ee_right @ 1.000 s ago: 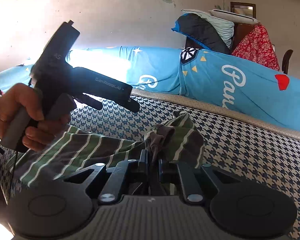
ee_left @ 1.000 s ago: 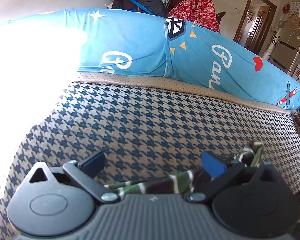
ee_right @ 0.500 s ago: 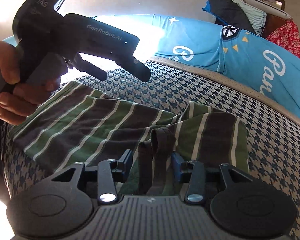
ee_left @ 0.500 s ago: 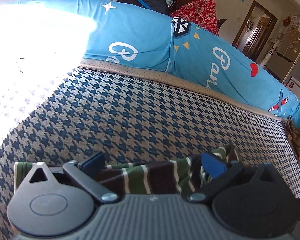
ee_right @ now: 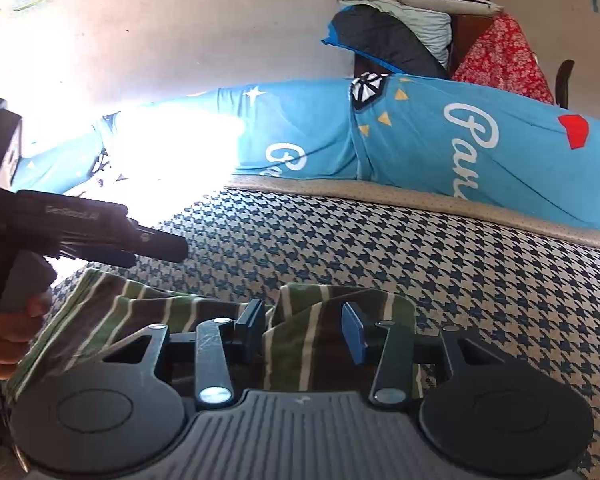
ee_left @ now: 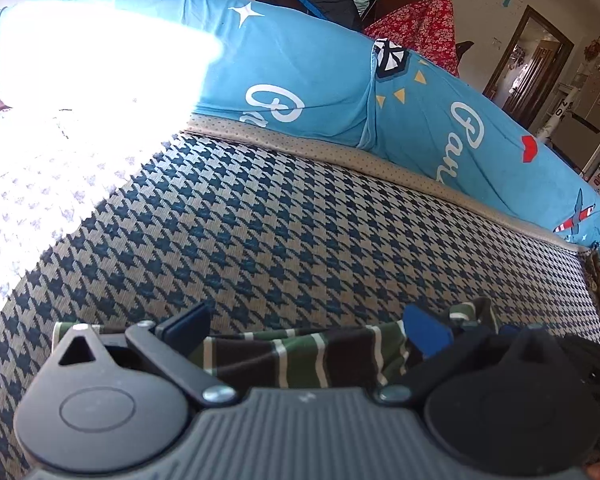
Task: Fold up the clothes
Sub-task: 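Fold the held end over the folded stack with both grippers and open them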
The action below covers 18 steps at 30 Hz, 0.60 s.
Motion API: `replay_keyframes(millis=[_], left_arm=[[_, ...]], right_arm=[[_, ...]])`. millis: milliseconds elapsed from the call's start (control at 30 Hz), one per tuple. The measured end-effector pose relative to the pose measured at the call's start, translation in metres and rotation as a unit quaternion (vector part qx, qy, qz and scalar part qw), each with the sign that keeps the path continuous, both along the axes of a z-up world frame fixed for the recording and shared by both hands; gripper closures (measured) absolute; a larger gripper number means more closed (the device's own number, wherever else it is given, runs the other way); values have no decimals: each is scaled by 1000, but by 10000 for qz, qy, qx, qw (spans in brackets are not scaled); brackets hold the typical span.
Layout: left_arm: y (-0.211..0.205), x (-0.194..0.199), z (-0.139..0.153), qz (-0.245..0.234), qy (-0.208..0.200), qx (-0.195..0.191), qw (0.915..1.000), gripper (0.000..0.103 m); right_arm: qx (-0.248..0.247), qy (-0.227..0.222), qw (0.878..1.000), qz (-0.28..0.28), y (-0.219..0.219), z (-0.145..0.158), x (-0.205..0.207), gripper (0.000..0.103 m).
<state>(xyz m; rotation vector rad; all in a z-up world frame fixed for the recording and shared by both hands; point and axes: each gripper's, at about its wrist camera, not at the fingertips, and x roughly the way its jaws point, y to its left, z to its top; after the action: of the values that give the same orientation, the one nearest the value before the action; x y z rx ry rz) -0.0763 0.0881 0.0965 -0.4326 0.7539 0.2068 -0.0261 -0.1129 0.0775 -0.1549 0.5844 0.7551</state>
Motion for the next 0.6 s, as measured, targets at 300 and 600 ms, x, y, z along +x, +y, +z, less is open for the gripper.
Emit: replay_keyframes(millis=[300,600], left_arm=[[9,-2,-2,43,60,-165,9998,0],[7,-1,-4,50,118,-150,9998,0]], right_arm=[[-339,210,9989,-228,11,-21,6,65],[-609,151,9978,-212,30,-41,9,62]])
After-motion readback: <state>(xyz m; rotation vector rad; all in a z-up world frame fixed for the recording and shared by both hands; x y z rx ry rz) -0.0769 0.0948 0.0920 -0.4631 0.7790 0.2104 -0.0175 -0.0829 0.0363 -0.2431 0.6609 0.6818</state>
